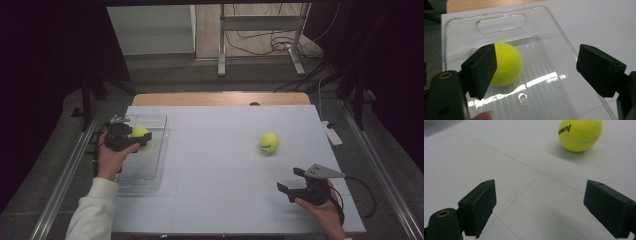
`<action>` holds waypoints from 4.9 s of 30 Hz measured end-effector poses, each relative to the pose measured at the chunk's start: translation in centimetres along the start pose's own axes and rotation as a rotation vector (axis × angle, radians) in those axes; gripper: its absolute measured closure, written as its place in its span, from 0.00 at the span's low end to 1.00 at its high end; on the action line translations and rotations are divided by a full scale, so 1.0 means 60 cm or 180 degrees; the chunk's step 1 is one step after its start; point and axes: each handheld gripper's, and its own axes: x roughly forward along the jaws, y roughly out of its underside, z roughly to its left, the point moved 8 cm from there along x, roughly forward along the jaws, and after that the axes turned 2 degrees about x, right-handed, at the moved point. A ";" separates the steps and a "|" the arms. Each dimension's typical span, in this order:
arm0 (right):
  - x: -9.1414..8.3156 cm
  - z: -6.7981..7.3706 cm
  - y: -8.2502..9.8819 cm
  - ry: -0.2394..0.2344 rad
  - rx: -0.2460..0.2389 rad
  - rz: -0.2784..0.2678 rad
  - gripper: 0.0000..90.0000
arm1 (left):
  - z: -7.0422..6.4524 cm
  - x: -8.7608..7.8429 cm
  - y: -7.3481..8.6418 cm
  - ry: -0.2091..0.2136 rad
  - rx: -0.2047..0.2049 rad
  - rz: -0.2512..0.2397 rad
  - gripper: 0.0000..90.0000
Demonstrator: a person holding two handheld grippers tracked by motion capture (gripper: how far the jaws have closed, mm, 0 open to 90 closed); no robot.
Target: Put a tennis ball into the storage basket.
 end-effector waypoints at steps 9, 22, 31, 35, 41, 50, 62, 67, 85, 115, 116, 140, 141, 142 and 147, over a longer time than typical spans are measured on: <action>0.000 0.000 -0.001 -0.0002 0.0008 -0.0010 0.13 | -0.023 -0.015 0.013 0.0108 0.0064 -0.0076 0.20; 0.008 0.002 -0.006 -0.0049 0.0022 -0.0027 0.13 | -0.064 -0.046 0.032 0.0258 0.0128 -0.0206 0.20; 0.012 0.001 -0.009 -0.0049 0.0032 -0.0025 0.14 | -0.092 -0.062 0.041 0.0462 0.0176 -0.0311 0.20; 0.012 0.001 -0.009 -0.0045 0.0031 -0.0021 0.14 | -0.107 -0.066 0.047 0.0593 0.0177 -0.0343 0.20; 0.017 0.001 -0.009 -0.0050 0.0018 0.0002 0.14 | -0.125 -0.071 0.055 0.0713 0.0222 -0.0356 0.20; 0.019 0.002 -0.010 -0.0040 -0.0012 0.0010 0.14 | -0.154 -0.076 0.053 0.0911 0.0272 -0.0392 0.20; 0.019 0.002 -0.010 -0.0060 0.0001 0.0001 0.14 | -0.190 -0.072 0.043 0.1005 0.0394 -0.0412 0.20; 0.017 0.001 -0.009 -0.0046 0.0010 0.0004 0.14 | -0.199 -0.065 0.039 0.1043 0.0433 -0.0403 0.20; 0.023 0.004 -0.009 -0.0045 -0.0013 0.0030 0.14 | -0.234 -0.047 0.023 0.1103 0.0609 -0.0380 0.19; 0.016 0.011 -0.013 -0.0137 -0.0018 -0.0043 0.14 | -0.306 0.001 0.013 0.1144 0.0823 -0.0235 0.18; 0.015 0.011 -0.013 -0.0132 -0.0011 -0.0046 0.14 | -0.308 0.003 0.012 0.1149 0.0831 -0.0227 0.18; 0.018 0.013 -0.015 -0.0146 -0.0012 -0.0047 0.14 | -0.338 0.035 -0.006 0.1219 0.0827 -0.0155 0.18; 0.018 0.013 -0.015 -0.0147 -0.0011 -0.0046 0.14 | -0.341 0.041 -0.007 0.1228 0.0834 -0.0135 0.18; 0.018 0.013 -0.015 -0.0147 -0.0011 -0.0046 0.14 | -0.341 0.041 -0.007 0.1228 0.0834 -0.0135 0.18; 0.016 0.013 -0.013 -0.0142 -0.0024 -0.0040 0.14 | -0.347 0.056 -0.012 0.1245 0.0820 -0.0110 0.18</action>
